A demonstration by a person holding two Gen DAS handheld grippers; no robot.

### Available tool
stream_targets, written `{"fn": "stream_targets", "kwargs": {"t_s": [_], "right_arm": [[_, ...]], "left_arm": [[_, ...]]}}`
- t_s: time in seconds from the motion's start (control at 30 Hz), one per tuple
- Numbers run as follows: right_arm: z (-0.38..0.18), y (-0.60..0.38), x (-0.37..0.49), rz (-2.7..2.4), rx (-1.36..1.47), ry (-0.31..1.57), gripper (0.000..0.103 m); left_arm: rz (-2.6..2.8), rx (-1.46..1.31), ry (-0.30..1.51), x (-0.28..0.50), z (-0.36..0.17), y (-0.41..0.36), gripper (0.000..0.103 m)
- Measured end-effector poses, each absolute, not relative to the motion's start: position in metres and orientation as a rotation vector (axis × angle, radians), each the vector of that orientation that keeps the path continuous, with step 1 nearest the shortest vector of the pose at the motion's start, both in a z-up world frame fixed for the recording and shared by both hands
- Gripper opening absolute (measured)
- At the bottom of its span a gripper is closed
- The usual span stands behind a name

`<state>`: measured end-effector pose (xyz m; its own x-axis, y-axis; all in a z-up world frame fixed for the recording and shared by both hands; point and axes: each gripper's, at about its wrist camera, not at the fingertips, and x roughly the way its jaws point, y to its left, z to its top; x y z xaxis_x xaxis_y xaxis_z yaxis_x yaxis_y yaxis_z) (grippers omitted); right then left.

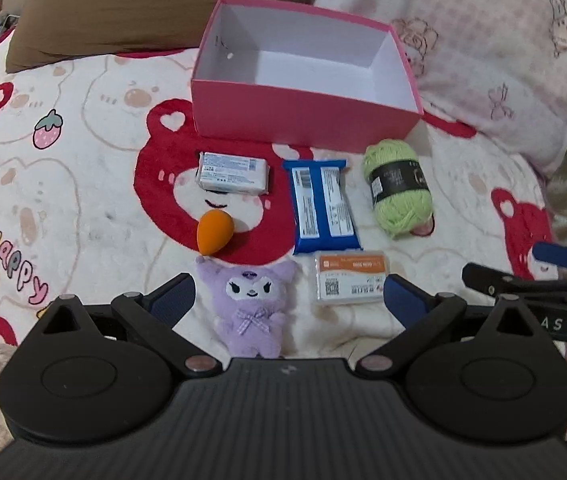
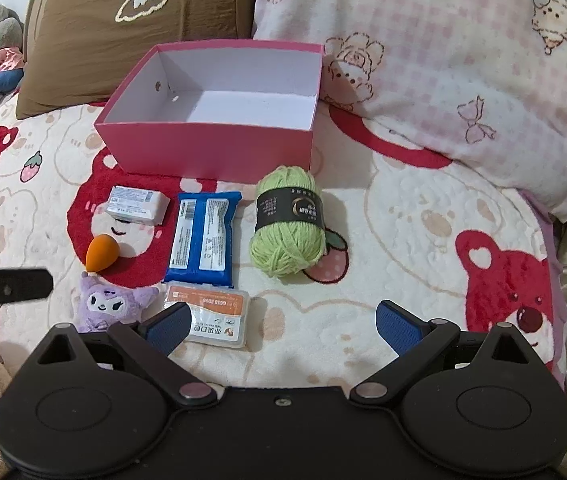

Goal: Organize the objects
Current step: 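Move the left tool toward the clear plastic card case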

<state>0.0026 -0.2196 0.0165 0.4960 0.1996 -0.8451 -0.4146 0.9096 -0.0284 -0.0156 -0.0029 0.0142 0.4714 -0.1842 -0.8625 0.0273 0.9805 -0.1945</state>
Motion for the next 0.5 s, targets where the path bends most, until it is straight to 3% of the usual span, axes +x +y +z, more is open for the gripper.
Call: {"fn": "stream_targets", "kwargs": {"t_s": [0.5], "right_arm": [[0.021,-0.221,0.007,0.468,-0.254,1.02,0.1]], "left_arm": [[-0.139,-0.059,1.105,-0.003,0.023,-0.006,0.1]]}}
